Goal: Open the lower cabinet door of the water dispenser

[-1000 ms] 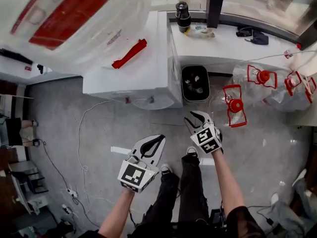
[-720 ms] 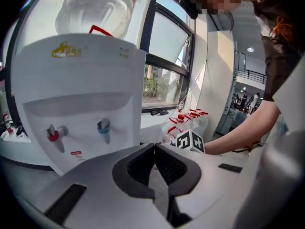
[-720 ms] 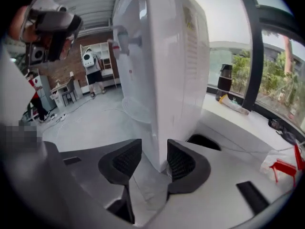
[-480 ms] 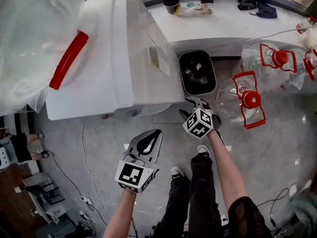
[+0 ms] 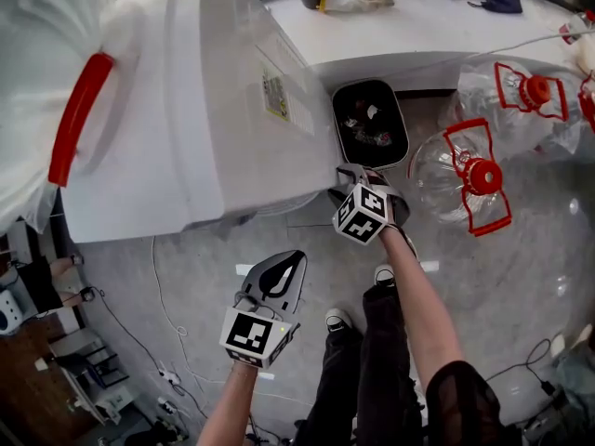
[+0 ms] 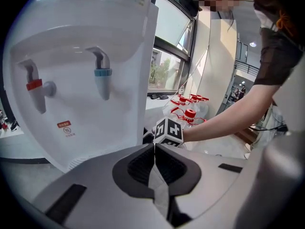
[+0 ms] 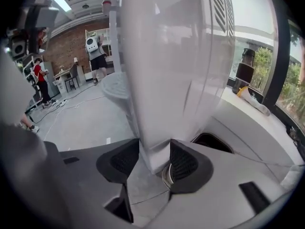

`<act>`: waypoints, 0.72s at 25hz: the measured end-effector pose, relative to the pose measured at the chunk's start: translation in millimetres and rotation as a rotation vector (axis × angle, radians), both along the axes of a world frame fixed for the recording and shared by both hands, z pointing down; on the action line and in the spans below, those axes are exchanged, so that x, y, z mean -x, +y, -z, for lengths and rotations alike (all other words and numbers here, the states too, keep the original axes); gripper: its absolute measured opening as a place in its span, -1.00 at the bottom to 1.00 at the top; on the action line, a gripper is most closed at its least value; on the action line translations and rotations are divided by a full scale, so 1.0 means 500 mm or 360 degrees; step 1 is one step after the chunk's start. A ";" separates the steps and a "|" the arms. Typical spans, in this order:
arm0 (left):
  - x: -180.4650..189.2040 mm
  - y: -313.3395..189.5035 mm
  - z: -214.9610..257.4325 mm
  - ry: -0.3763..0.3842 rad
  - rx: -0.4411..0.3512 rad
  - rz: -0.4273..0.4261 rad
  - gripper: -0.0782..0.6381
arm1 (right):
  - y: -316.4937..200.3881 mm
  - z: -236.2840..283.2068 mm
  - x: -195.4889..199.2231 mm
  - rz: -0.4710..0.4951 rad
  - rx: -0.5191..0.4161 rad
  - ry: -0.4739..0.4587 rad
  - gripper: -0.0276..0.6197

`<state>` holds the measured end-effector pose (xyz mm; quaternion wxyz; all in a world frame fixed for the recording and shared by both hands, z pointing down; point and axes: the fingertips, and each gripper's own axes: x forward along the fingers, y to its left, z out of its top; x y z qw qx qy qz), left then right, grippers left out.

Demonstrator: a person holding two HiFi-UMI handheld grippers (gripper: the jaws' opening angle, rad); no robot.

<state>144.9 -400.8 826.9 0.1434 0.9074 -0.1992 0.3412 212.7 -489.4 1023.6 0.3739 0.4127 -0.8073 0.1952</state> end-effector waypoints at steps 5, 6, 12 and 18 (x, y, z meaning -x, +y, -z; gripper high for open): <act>0.003 0.003 0.010 0.0017 -0.0001 -0.0021 -0.73 | 0.003 0.002 0.008 -0.0170 0.0011 -0.0063 -0.26; 0.007 0.005 0.012 0.0012 -0.0004 -0.0032 -0.73 | 0.004 0.002 0.007 -0.0186 0.0013 -0.0052 -0.26; 0.046 0.017 0.016 -0.0033 -0.0014 -0.0035 -0.73 | 0.092 -0.005 0.055 0.0019 0.0071 -0.0016 -0.32; 0.072 0.061 0.037 -0.0023 -0.0026 -0.0012 -0.73 | 0.233 -0.012 0.181 0.0065 0.0192 -0.0164 -0.30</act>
